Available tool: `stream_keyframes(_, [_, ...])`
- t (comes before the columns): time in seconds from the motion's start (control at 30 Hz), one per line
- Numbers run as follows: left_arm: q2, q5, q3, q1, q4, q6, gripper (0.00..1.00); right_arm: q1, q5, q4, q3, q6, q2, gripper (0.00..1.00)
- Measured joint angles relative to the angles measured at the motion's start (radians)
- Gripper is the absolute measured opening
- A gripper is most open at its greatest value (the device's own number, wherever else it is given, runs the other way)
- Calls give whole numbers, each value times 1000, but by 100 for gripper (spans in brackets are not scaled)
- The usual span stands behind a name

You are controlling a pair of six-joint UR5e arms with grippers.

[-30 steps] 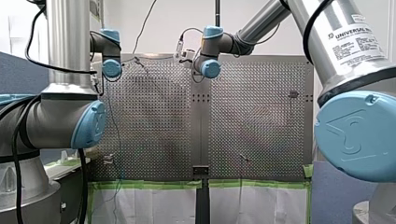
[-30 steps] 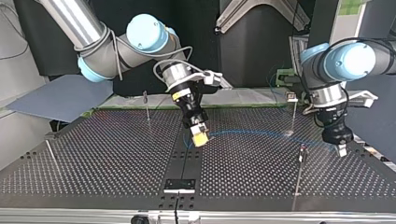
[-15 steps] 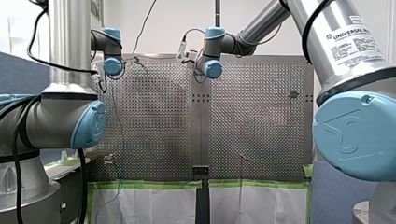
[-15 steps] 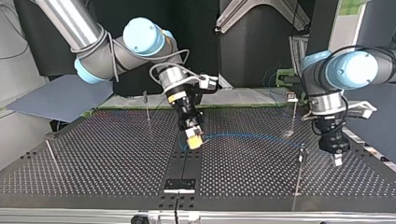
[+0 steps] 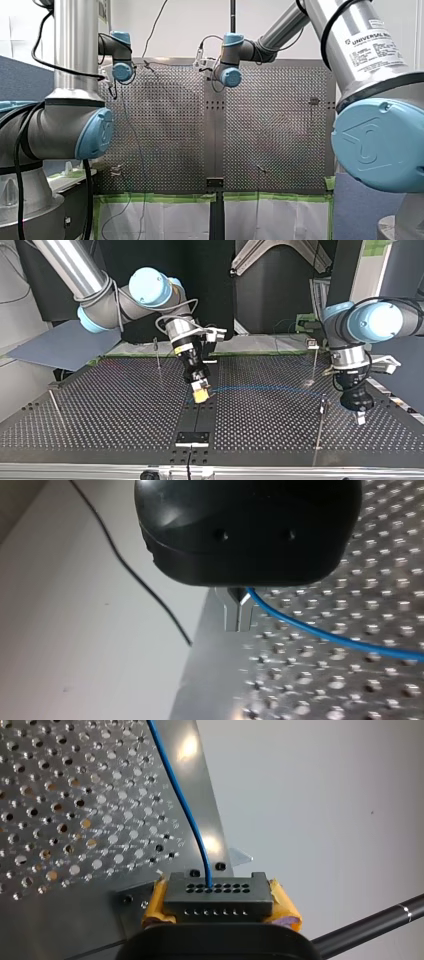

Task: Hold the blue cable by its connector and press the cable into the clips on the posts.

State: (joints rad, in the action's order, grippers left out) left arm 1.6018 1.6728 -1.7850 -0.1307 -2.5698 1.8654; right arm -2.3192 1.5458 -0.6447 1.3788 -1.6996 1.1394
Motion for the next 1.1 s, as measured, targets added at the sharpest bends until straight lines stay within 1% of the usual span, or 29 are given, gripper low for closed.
stream_keyframes(0.17, [28,9,43,2,-25,4,0,13,-2,0,-15,-1,-10,0])
stream_keyframes(0.27, [44,10,67,-1,-37,6,0,20,-5,4,-33,-3,-17,0])
stream_keyframes(0.37, [55,6,84,-7,-37,24,0,29,-9,12,-56,-4,-26,0])
stream_keyframes(0.47, [78,-7,100,-11,-42,39,0,37,-13,30,-83,-5,-42,0])
stream_keyframes(0.63, [105,-24,112,-14,-45,41,0,42,-23,69,-134,-4,-79,0])
stream_keyframes(0.87, [109,-28,115,-20,-38,42,0,52,-41,117,-196,-5,-128,0])
stream_keyframes(1.0, [110,-29,116,-23,-35,42,0,61,-55,151,-232,-5,-163,0])
stream_keyframes(1.1, [110,-30,116,-25,-34,43,0,69,-66,175,-259,-5,-180,0])
